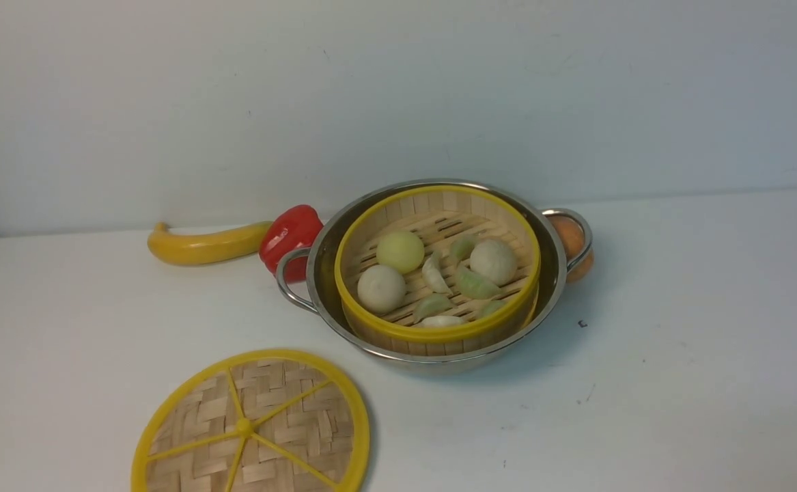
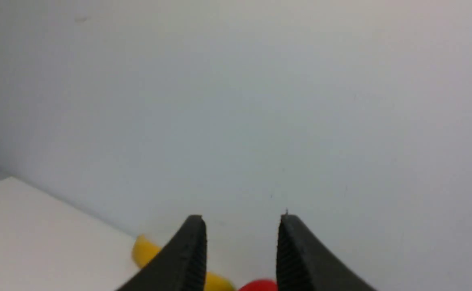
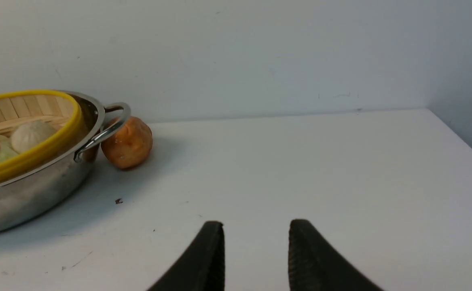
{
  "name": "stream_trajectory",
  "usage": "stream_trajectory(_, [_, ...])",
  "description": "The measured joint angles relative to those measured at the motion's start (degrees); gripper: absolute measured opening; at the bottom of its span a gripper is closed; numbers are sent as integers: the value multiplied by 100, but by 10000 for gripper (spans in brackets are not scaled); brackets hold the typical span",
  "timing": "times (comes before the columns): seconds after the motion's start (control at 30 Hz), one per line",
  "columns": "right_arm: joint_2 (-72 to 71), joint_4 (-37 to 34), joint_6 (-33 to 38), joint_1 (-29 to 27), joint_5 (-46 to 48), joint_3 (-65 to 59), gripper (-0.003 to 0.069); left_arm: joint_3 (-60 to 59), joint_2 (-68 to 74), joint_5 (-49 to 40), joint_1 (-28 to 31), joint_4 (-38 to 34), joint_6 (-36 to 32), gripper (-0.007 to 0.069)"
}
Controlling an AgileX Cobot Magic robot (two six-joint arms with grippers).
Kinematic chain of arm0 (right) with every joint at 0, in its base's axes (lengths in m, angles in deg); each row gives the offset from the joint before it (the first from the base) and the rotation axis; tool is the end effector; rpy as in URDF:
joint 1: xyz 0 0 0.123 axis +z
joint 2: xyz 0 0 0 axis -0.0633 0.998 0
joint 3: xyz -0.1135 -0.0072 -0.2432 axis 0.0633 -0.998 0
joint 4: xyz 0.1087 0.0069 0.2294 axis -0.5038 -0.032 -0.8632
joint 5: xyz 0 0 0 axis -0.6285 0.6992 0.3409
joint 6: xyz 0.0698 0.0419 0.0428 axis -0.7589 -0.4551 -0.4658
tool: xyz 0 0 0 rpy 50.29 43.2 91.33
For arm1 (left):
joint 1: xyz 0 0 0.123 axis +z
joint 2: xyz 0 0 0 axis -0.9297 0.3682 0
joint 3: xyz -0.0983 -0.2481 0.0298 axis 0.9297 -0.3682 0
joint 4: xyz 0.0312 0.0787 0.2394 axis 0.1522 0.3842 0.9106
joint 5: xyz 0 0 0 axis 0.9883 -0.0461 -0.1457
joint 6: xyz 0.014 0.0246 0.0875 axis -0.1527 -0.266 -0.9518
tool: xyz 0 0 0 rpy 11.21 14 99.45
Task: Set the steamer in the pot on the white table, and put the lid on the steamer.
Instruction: 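Grasp the bamboo steamer lid lying on the table by its centre knob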
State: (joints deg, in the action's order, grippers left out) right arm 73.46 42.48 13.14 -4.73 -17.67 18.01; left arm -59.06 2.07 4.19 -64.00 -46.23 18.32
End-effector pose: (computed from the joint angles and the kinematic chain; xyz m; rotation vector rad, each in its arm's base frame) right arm 0.0740 -0.0014 0.1792 0.0740 1.8324 0.0297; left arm 0.0727 0.0134 0.2270 -0.5026 1.2251 -0.3822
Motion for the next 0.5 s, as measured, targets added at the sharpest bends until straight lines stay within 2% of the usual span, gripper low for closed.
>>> stream_trajectory(0.13, [0, -31, 0, 0, 0, 0, 241, 0, 0, 23, 0, 75, 374, 242])
stream_trajectory(0.23, [0, -31, 0, 0, 0, 0, 242, 109, -5, -472, 0, 418, 488, 242])
stream_trajectory(0.4, [0, -31, 0, 0, 0, 0, 245, 1434, 126, -2758, 0, 1146, 355, 242])
stream_trajectory(0.43, [0, -31, 0, 0, 0, 0, 244, 1502, 126, -2758, 0, 1146, 324, 242])
stream_trajectory(0.5, [0, -31, 0, 0, 0, 0, 244, 2353, 616, -4096, 0, 1430, -240, 242])
